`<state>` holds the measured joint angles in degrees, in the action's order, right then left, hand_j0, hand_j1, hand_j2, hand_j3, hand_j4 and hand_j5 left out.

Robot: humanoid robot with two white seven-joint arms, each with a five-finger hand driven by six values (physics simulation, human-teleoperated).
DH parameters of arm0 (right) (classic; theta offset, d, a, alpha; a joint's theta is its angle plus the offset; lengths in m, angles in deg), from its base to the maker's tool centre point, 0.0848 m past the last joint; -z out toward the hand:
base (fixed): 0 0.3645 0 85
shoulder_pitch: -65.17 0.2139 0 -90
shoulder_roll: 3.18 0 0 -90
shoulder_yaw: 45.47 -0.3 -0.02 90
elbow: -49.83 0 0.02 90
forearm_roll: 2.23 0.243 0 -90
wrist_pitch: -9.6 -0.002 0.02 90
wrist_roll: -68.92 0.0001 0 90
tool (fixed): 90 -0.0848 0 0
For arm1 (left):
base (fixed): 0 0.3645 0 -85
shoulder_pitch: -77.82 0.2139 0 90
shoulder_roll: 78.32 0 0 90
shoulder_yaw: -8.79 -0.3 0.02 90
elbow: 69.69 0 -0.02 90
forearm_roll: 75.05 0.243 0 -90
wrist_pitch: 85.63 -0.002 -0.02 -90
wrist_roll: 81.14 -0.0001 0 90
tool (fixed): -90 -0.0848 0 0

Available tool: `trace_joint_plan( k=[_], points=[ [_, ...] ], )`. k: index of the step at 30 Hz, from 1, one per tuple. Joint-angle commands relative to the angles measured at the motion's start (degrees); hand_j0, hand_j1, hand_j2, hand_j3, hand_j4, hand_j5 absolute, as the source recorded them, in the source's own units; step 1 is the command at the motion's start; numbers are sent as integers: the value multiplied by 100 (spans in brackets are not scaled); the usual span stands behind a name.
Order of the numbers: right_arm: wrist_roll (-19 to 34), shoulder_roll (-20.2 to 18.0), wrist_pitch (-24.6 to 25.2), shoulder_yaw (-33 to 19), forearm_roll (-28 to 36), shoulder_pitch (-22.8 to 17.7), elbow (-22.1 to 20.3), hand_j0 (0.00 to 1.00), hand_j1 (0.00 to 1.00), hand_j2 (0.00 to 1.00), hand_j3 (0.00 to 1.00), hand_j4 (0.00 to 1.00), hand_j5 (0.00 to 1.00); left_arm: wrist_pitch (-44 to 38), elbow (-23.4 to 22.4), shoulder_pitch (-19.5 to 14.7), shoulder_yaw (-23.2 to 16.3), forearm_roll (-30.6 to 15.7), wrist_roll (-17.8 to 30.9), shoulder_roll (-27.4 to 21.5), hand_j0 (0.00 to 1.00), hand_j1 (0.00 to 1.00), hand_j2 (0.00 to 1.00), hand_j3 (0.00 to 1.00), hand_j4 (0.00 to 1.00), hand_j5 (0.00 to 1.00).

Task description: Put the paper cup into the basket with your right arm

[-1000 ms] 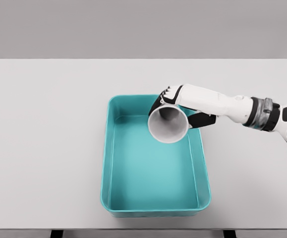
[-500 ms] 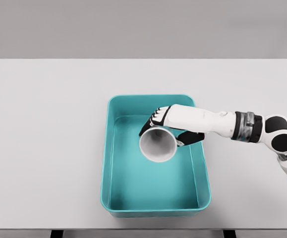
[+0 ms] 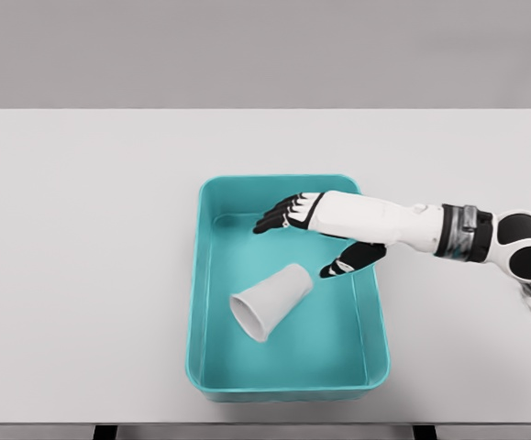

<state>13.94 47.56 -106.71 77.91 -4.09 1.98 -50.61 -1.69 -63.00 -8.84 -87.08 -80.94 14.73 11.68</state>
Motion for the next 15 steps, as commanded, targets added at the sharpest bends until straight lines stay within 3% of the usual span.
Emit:
trace_joint_plan(
  k=[1, 3, 5, 7, 12, 15],
  points=[
    [-3, -125, 12, -112, 106, 0, -2, 100, 100, 100, 100, 100, 100, 0, -1, 0, -3, 0, 1, 0, 100, 100, 100, 100, 100, 100],
    [-3, -125, 29, -903, 264, -219, -2, 100, 100, 100, 100, 100, 100, 0, -1, 0, 6, 0, 1, 0, 100, 100, 100, 100, 100, 100],
    [-3, -213, 38, -1210, 677, -369, -2, 100, 100, 100, 100, 100, 100, 0, -1, 0, -3, 0, 1, 0, 100, 100, 100, 100, 100, 100],
    [-3, -555, 38, -1623, 1161, -703, 6, 100, 100, 100, 100, 100, 100, 0, -1, 0, -3, 0, 1, 0, 100, 100, 100, 100, 100, 100],
    [-3, -1021, 38, -2151, 1363, -1133, 15, 100, 100, 100, 100, 100, 100, 0, -1, 0, -3, 0, 1, 0, 100, 100, 100, 100, 100, 100],
    [-3, -1030, 38, -2389, 1355, -1371, 6, 100, 100, 100, 100, 100, 100, 0, -1, 0, -2, 0, 1, 0, 100, 100, 100, 100, 100, 100]
  ],
)
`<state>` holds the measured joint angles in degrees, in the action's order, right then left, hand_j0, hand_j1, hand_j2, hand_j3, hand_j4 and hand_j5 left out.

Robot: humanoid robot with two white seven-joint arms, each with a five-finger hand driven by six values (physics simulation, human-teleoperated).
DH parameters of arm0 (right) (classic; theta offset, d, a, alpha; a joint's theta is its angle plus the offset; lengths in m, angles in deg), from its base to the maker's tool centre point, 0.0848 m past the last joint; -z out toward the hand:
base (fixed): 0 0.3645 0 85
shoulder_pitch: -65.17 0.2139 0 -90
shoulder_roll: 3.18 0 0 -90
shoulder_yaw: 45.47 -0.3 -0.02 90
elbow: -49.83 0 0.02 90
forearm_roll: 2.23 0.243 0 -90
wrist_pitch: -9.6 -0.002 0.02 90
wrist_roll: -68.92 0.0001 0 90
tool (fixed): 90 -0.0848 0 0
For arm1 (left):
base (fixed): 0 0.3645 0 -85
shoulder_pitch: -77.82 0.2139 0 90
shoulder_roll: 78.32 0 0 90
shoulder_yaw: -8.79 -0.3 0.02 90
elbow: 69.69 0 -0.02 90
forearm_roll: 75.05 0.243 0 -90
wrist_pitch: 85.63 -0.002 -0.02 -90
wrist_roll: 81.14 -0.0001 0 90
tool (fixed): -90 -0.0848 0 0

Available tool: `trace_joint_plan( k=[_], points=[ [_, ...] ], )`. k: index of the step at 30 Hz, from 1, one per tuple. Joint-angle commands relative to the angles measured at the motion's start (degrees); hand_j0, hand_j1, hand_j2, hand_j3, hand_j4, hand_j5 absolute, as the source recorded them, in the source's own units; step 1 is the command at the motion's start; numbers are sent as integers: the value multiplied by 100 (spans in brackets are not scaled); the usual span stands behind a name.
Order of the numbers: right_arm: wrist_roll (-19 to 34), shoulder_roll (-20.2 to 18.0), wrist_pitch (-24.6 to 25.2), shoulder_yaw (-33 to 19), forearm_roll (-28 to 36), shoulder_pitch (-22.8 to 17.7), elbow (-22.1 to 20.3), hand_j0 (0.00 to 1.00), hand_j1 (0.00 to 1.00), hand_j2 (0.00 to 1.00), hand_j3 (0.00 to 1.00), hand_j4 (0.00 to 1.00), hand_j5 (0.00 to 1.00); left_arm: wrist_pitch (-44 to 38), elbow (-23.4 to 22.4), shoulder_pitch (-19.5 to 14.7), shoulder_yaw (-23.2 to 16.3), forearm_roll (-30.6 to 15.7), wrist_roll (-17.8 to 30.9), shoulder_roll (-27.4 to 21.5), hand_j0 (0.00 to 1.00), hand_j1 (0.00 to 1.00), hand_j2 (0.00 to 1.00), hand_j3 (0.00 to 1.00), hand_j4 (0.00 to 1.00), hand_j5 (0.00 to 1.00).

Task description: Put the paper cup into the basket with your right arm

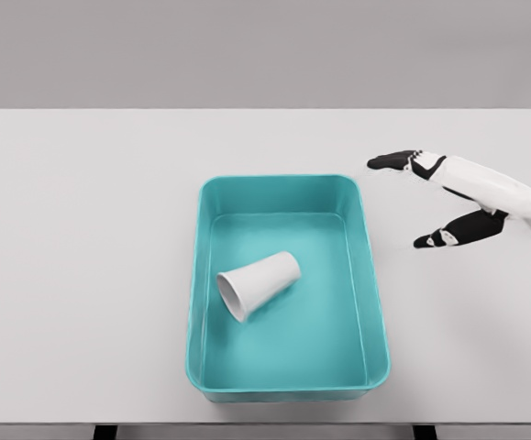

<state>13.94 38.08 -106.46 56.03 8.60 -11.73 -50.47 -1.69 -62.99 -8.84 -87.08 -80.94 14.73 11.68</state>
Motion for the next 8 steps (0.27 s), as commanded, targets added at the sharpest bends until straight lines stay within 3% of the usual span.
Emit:
trace_joint_plan(
  k=[1, 8],
  points=[
    [-3, -83, 13, -210, 86, 0, 2, 100, 100, 100, 100, 100, 100, 0, -2, 0, -3, 0, 1, 0, 100, 100, 100, 100, 100, 100],
    [-3, -21, 13, -280, 86, -9, 10, 100, 100, 100, 100, 100, 100, 9, 16, 0, 15, -79, 1, 0, 100, 100, 100, 100, 100, 100]
  ],
)
